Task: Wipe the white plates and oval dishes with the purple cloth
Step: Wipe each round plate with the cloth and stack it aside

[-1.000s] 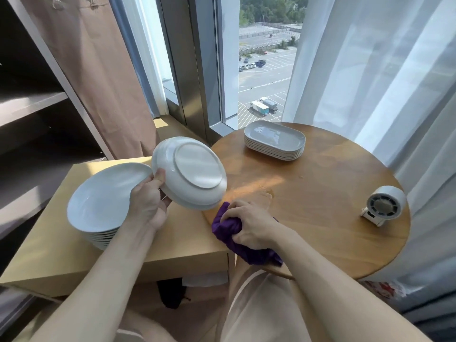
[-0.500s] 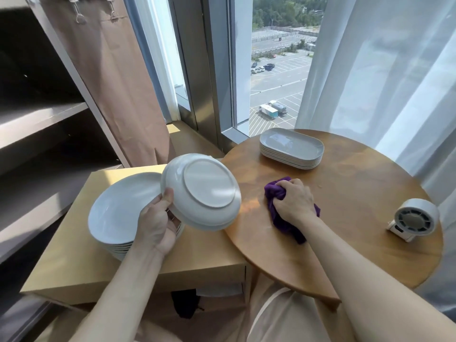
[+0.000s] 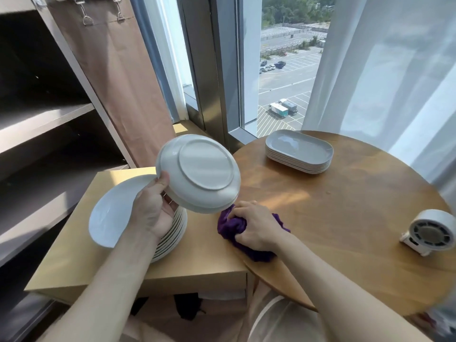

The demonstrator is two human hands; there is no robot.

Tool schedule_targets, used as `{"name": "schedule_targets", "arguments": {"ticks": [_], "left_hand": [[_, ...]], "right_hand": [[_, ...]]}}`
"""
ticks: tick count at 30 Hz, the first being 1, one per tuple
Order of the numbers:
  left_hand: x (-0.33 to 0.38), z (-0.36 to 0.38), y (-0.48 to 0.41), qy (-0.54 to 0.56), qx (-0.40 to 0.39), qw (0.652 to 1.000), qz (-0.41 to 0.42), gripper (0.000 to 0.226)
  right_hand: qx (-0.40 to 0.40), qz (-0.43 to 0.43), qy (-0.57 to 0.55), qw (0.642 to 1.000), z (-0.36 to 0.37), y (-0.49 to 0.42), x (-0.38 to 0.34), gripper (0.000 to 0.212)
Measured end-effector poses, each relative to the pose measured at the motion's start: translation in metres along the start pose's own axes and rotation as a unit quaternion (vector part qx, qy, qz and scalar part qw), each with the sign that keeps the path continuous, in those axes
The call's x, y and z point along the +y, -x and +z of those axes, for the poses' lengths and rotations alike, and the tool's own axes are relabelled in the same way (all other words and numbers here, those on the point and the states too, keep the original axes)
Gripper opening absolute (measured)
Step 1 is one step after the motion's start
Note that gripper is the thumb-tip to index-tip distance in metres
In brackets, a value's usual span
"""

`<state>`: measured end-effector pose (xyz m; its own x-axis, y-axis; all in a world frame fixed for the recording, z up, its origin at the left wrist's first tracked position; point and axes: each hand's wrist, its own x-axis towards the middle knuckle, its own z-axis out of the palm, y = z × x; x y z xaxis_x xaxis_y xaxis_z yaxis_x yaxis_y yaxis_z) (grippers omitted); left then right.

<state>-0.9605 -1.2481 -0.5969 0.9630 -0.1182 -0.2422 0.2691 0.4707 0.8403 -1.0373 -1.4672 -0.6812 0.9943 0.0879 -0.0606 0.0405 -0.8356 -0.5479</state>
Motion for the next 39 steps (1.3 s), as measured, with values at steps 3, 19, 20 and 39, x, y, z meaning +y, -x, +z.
{"name": "schedule_targets", "arguments": {"ticks": [3,19,20,39], "left_hand": [[-0.011,0.007,0.004,0.004,-0.005,1.000,-0.014,0.019],[-0.092,0.024,0.028,0.044,-0.020,0.991,-0.128,0.020],[-0.098,0.023,0.029,0.046,-0.018,0.990,-0.133,0.020],[-0.147,0.028,0.035,0.049,0.014,0.972,-0.227,0.021]], "right_hand": [[-0.029,-0.007,-0.010,1.000,-0.004,0.020,0.001,0.041],[0.252,0.237,-0.251,0.904,-0.055,0.104,0.067,0.032],[0.262,0.236,-0.267,0.897,-0.054,0.103,0.064,0.031],[0.230,0.137,-0.111,0.957,-0.035,0.088,0.039,0.038]]}}
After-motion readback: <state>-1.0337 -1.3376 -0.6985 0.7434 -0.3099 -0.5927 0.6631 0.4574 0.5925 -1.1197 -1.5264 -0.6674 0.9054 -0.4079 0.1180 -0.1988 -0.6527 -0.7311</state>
